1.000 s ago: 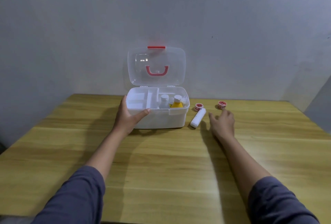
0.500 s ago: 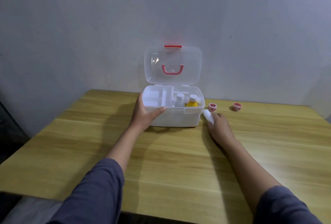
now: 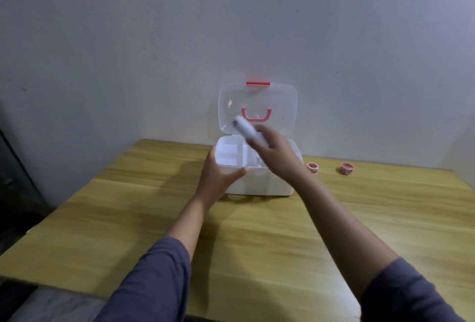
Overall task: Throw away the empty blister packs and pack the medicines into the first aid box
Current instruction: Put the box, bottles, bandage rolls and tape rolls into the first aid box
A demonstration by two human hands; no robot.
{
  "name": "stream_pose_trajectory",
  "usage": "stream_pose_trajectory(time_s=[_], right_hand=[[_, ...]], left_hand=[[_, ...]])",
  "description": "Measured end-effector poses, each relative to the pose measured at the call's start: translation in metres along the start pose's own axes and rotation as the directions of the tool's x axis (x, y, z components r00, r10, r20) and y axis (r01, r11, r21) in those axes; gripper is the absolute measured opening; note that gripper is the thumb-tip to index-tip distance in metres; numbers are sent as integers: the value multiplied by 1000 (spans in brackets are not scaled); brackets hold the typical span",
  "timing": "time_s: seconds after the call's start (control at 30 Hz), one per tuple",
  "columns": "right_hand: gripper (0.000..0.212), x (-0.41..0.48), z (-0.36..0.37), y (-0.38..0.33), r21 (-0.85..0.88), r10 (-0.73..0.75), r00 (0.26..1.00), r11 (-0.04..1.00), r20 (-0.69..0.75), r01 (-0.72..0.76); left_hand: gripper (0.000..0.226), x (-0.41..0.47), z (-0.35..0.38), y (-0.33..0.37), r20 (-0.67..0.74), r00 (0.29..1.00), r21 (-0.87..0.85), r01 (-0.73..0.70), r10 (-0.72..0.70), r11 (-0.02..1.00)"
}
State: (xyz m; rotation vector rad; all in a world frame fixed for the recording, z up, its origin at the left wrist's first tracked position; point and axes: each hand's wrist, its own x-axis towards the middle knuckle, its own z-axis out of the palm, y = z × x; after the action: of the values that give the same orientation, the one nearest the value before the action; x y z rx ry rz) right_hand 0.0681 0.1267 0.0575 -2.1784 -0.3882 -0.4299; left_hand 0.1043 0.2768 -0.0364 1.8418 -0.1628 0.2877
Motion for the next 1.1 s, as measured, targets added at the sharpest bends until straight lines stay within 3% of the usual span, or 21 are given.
stream_pose_trajectory(time_s=[0.1, 0.27, 0.43, 0.6, 0.87, 1.1], right_hand=[[30, 11, 27, -8, -17, 54, 978, 999, 199, -52], [25, 18, 43, 0, -113, 161, 939, 985, 305, -132], [29, 20, 47, 5, -107, 218, 962, 973, 162, -203], [32, 21, 49, 9, -128, 232, 973, 964, -11, -232], [36, 22, 52, 7, -138, 175, 985, 975, -6, -174], [37, 25, 51, -2, 62, 226, 971, 973, -85, -221]], left_hand=[[75, 0, -1, 3, 15, 1000, -19, 9, -9, 1000], [58, -2, -2, 9, -31, 999, -33, 33, -34, 999], [66, -4, -2, 11, -43, 995, -64, 86, -89, 994], [59, -9, -2, 14, -49, 998, -84, 45, -49, 995], [58, -9, -2, 18, -45, 997, -119, 54, -60, 991], [74, -8, -4, 15, -54, 996, -120, 61, -68, 991]])
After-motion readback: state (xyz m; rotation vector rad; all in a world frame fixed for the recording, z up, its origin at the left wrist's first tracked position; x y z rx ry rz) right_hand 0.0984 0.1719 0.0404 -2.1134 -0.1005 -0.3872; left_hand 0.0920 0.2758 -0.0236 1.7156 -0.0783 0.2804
